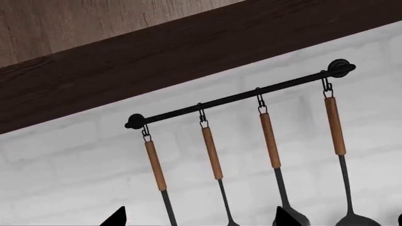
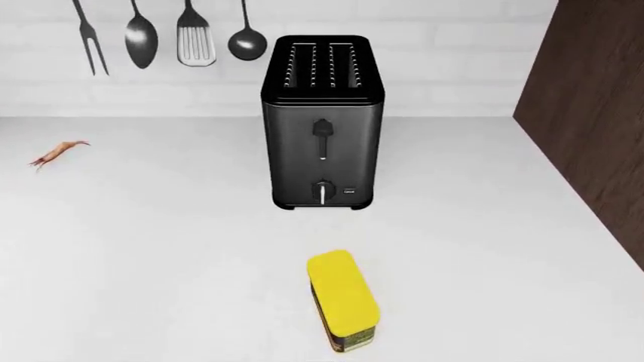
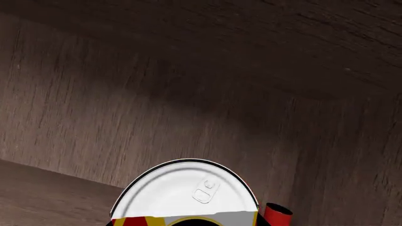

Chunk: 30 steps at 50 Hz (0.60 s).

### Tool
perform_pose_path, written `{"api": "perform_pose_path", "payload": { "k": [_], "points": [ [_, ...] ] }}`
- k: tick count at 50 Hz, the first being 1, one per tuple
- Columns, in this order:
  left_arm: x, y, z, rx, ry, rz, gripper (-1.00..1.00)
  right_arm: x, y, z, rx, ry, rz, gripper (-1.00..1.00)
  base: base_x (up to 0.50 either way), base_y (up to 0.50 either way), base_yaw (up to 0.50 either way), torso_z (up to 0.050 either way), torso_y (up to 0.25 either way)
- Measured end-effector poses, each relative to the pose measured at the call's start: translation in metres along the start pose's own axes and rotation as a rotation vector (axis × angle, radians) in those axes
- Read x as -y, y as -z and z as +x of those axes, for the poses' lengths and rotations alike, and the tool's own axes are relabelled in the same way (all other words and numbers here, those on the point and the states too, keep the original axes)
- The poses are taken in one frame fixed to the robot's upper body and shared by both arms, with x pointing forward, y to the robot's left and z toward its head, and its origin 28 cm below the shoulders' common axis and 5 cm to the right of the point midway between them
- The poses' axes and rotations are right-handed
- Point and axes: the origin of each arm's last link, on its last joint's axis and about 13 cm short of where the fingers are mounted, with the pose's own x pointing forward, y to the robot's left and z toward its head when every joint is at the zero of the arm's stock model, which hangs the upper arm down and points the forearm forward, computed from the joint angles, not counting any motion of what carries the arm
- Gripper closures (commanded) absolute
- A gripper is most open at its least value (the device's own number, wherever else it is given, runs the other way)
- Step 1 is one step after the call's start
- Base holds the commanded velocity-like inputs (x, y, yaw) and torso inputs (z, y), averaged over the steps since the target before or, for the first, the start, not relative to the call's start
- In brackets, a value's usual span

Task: Pick the cans from the counter and place them in their designated side in the cabinet.

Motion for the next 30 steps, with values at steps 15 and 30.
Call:
{"api": "perform_pose_path", "payload": {
  "k": [15,30],
  "points": [
    [-0.002,0.003,0.001,-0.008,-0.016,0.007,-1.0,0.0,0.0,0.0,0.001,0.0,0.0,1.0,0.0,0.0,0.0,0.0,0.001],
    [-0.001,0.004,0.002,-0.018,-0.018,0.016,-1.0,0.025,0.033,0.005,-0.195,0.221,0.134,-1.0,0.0,0.0,0.0,0.0,0.001]
  ]
}}
